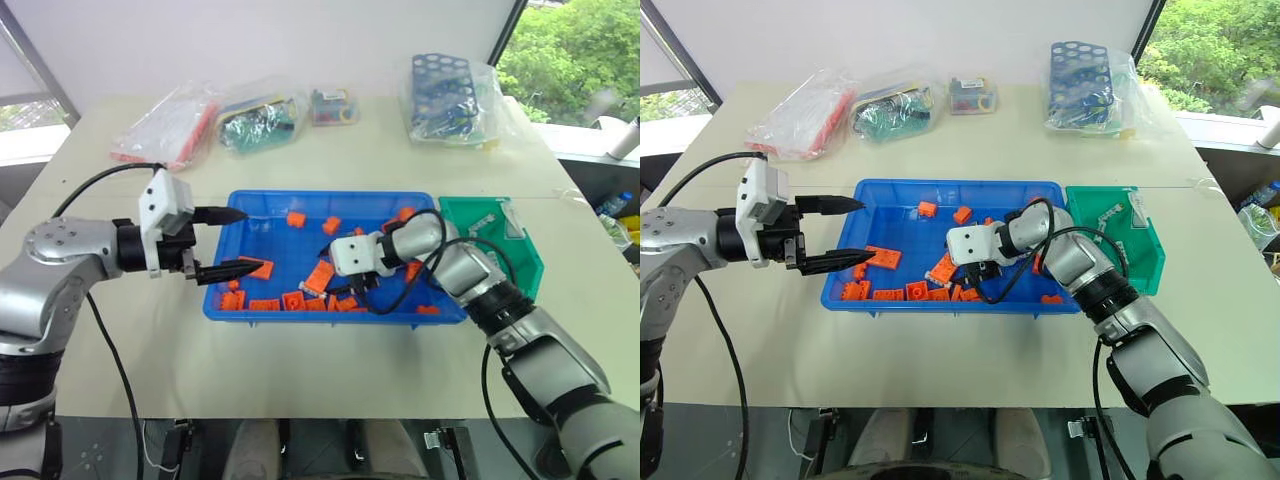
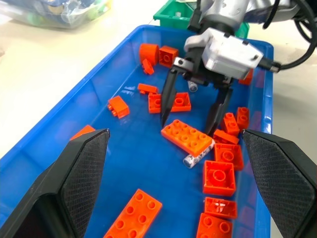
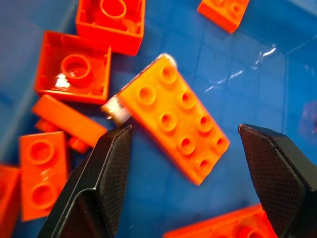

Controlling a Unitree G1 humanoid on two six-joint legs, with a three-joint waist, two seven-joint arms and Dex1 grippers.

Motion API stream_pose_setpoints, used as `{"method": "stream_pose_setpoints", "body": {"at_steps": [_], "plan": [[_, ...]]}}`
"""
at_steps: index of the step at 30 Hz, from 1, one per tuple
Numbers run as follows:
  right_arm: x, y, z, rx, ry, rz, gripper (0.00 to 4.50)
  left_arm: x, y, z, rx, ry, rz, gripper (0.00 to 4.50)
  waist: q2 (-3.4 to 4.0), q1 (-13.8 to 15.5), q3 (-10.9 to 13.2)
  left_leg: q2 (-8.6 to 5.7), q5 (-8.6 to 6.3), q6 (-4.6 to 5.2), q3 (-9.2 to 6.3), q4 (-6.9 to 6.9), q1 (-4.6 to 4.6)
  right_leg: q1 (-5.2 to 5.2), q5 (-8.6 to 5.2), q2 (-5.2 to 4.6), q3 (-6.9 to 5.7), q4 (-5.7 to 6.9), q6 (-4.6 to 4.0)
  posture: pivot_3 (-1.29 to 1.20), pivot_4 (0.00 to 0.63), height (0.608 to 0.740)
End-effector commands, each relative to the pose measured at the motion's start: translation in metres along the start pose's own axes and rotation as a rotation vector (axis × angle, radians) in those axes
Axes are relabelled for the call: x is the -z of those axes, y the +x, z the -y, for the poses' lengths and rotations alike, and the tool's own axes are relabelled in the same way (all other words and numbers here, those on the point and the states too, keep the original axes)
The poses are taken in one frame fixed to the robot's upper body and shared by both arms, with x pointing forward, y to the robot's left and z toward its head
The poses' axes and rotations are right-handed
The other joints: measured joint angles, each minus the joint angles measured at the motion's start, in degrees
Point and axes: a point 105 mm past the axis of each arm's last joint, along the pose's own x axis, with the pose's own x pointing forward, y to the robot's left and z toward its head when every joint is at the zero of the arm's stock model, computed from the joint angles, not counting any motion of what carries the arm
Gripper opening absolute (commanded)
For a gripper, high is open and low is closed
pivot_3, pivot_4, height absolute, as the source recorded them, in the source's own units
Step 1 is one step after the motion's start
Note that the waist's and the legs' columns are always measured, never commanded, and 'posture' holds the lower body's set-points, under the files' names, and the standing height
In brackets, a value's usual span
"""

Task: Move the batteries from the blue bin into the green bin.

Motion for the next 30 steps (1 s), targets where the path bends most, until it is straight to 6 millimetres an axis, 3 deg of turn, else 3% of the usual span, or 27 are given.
{"method": "stream_pose_setpoints", "body": {"at_steps": [1,3,5,10,23,28,30], "plan": [[-0.007,0.003,0.010,0.046,-0.018,0.027,3.51,-0.014,-0.004,-0.001,-0.013,0.060,0.022,4.50,0.00,-0.01,0.00,0.00,0.00,0.00,0.00,-0.01,0.00,0.00,0.00,0.00,0.00,0.00,0.00,0.00,0.150,0.739],[-0.010,0.007,0.016,0.075,-0.016,0.041,3.51,-0.015,-0.004,-0.002,-0.017,0.063,0.023,4.50,0.00,-0.07,0.00,0.01,0.00,0.00,0.00,-0.01,0.01,0.00,0.00,0.01,0.00,0.00,0.00,0.00,0.150,0.739],[-0.013,0.009,0.020,0.090,-0.001,0.064,2.99,-0.015,-0.004,-0.003,-0.021,0.067,0.023,4.50,0.00,-0.08,0.00,0.01,0.01,-0.02,0.00,-0.01,0.02,0.01,0.00,0.01,0.00,0.01,-0.01,0.00,0.150,0.739],[-0.019,0.010,0.026,0.119,0.031,0.075,0.71,-0.016,-0.004,-0.005,-0.029,0.073,0.027,4.50,0.00,0.00,0.00,0.01,0.01,-0.02,-0.01,-0.01,0.02,0.02,0.00,0.00,0.01,0.02,0.00,0.00,0.150,0.739],[-0.033,0.000,0.061,0.340,0.183,0.110,0.71,-0.016,0.001,-0.006,-0.025,0.077,0.039,4.50,0.00,-0.01,0.00,0.01,0.02,-0.04,-0.01,-0.02,0.02,0.01,0.00,0.00,0.00,0.03,-0.01,0.00,0.150,0.739],[-0.040,-0.012,0.064,0.351,0.305,0.139,2.72,-0.015,0.004,-0.005,-0.013,0.076,0.048,4.50,0.00,-0.03,0.00,0.01,0.02,-0.04,-0.01,-0.04,0.02,0.01,0.00,0.00,0.01,0.03,-0.01,0.00,0.150,0.739],[-0.046,-0.021,0.058,0.301,0.362,0.167,2.72,-0.015,0.005,-0.005,-0.005,0.075,0.048,4.50,0.00,-0.01,0.00,0.02,0.02,-0.04,-0.02,-0.04,0.01,0.00,0.00,0.00,0.00,0.04,-0.01,0.00,0.150,0.739]]}}
